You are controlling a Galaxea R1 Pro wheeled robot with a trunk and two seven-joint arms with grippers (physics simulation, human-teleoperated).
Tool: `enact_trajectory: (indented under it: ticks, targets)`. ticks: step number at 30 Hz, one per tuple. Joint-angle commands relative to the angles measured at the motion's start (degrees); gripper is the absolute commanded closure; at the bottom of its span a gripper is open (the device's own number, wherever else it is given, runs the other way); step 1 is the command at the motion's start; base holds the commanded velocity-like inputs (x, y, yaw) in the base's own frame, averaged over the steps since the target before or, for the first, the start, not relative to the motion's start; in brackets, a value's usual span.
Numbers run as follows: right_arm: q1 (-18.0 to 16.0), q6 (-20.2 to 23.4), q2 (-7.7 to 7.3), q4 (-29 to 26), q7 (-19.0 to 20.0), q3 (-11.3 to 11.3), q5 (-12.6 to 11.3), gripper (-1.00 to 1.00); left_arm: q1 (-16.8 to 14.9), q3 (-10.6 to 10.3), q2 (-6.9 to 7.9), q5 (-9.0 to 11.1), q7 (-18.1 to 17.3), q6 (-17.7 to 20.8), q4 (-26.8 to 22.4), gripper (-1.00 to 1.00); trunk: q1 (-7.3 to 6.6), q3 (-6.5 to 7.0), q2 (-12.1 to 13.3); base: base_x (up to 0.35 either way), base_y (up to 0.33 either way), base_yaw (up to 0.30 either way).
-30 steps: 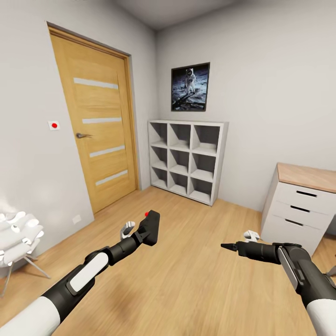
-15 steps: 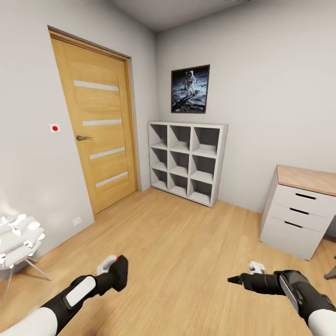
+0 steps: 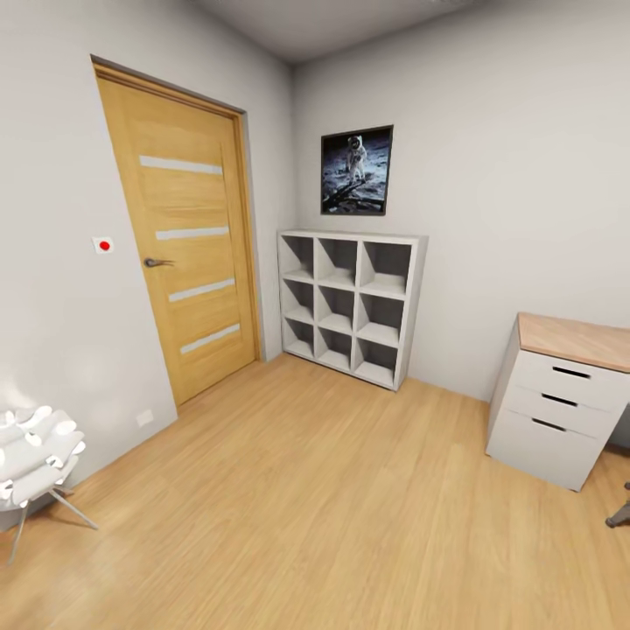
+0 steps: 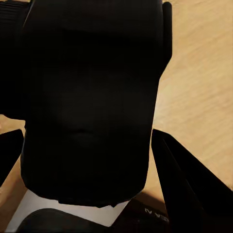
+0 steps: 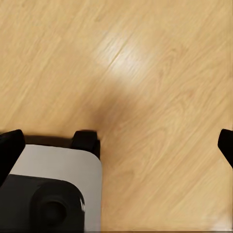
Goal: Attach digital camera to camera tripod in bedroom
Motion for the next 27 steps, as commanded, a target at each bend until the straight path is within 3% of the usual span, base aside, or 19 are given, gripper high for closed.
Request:
enact_trajectory:
  ticks: [1,6,12,17,27]
  targets:
    - [0.2,0.0,0.13,0.1,-0.3,-0.5,0.5,-1.0,1.0,-0.6,-0.42,0.1,0.2,0.0,0.0,1.0,-0.23,0.13,0.4,0.0,0.0,0.0]
    - [0.8,-0.5,0.42,0.2,-1.4,-0.5,0.5,-1.0,4.0,-0.6,-1.22,-0.1,0.2,-0.4,0.0,1.0,-1.33,1.03,2.4,0.0,0.0,0.0]
    - [3.3,-1.7,0.53,0.2,-1.6,-0.5,0.5,-1.0,5.0,-0.5,-1.56,-0.1,0.2,-0.7,0.1,1.0,-2.64,2.11,4.8,0.0,0.0,0.0]
    - [4.4,-4.2,0.34,0.2,-1.7,-0.5,0.4,-1.0,6.8,-0.5,-1.54,0.0,0.2,-6.8,0.1,1.0,-3.74,3.0,6.8,0.0,0.0,0.0]
    - [4.5,-4.6,0.41,0.2,-1.7,-0.5,0.6,-1.0,7.6,-0.5,-1.63,0.0,0.2,-8.9,0.1,1.0,-5.94,4.8,10.8,0.0,0.0,0.0]
